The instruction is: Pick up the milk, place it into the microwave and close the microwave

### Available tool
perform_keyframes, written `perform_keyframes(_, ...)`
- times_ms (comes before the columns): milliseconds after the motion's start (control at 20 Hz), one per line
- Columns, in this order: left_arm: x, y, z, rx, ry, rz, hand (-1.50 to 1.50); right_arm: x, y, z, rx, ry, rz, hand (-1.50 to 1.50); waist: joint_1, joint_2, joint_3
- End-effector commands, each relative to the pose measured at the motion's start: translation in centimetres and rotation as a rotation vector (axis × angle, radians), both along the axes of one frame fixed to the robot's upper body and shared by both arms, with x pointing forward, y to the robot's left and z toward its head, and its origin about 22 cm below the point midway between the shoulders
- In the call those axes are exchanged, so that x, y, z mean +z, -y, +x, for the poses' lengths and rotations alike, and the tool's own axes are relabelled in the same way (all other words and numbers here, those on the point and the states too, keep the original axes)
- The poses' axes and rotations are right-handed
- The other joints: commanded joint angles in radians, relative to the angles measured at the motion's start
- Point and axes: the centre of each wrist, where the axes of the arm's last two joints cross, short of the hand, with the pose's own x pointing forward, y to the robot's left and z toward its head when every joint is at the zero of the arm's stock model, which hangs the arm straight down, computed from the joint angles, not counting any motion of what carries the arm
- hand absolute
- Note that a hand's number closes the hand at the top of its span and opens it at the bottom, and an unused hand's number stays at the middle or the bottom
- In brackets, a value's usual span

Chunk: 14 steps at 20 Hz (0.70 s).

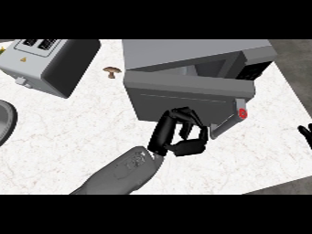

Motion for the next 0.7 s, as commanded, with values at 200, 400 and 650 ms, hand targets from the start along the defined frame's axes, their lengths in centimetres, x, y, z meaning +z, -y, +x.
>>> perform_keyframes(200, 2.9, 0.9, 2.7, 0.147, 0.001, -0.022, -1.5, 3.1, 1.0, 1.3, 0.009, 0.065, -0.05, -1.5, -0.046, 0.01, 0.001)
perform_keyframes(400, 3.4, 0.6, 4.0, 0.227, -0.041, -0.031, -1.5, 8.4, 3.0, 1.9, -0.116, 0.254, -0.297, 1.5, -0.075, 0.017, 0.0)
perform_keyframes(650, 4.8, 0.8, 4.4, 0.273, -0.035, -0.123, -1.5, 9.9, 3.5, 2.4, -0.177, 0.308, -0.362, 1.5, -0.06, 0.03, 0.001)
